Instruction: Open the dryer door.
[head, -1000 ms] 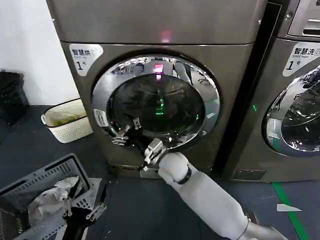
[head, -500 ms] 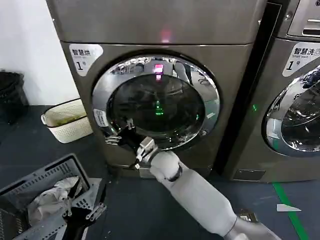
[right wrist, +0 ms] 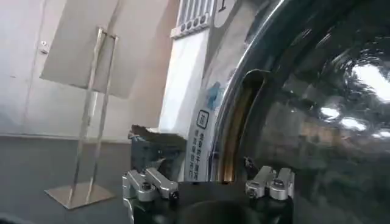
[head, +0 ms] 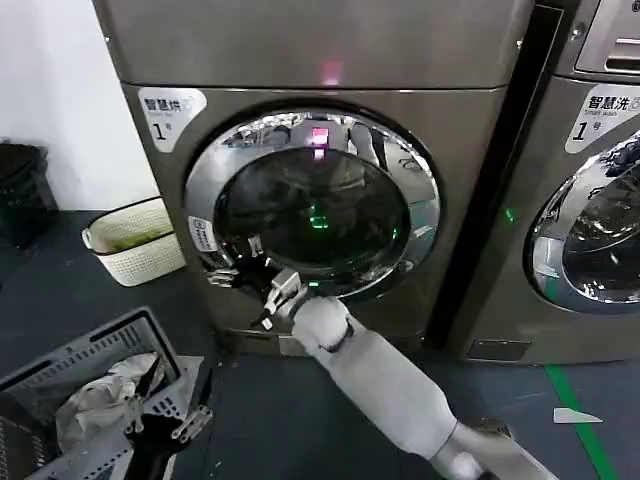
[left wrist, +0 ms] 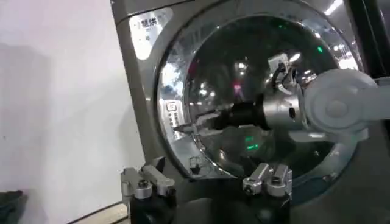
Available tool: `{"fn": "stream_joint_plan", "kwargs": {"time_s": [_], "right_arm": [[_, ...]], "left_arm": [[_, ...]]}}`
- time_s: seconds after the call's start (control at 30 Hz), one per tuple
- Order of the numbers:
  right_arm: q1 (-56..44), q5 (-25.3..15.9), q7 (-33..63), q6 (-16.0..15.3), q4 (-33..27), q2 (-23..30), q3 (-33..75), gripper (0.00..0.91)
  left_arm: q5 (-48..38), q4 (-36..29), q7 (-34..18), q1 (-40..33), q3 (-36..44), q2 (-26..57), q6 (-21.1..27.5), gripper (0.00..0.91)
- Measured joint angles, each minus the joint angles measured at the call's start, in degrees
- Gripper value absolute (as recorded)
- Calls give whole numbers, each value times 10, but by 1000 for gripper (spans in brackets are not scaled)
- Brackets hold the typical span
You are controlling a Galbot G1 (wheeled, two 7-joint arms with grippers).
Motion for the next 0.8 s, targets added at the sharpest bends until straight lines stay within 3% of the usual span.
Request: {"fn": "stream_joint_plan", "kwargs": {"time_s": [0.8], "right_arm": [[29,0,-42,11,-62,41,-1,907]], "left_arm": [[0,3,1,-3,0,-1,1,907]]}}
